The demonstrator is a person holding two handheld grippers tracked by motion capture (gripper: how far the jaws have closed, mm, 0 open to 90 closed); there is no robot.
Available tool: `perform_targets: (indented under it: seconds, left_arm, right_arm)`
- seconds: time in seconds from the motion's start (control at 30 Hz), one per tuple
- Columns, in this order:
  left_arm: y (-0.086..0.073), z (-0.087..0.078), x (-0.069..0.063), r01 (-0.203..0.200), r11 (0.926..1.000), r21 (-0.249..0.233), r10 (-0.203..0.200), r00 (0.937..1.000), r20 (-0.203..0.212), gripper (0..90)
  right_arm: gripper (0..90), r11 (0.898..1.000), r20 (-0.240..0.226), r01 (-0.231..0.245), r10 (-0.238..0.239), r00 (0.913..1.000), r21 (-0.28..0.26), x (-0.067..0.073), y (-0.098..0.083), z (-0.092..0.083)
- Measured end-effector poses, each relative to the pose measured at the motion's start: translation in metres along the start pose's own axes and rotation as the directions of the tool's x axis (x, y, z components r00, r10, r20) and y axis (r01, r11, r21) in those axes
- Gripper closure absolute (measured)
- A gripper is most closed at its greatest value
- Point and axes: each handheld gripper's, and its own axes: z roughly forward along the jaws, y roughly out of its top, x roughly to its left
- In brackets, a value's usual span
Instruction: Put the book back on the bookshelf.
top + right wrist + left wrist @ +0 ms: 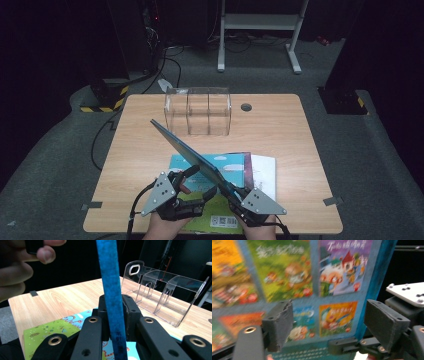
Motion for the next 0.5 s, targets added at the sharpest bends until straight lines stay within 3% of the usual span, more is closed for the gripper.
perform_targets:
  seconds: [0.5]
  left_arm:
    - [0.001,-0.001,0.005,0.021,0.9998,-0.003,-0.021,0.9996,-0.018,17.4]
  right_arm:
    - [78.3,1.000,-0.004,-0.025,0.025,0.9997,0.007,0.004,0.001,0.014]
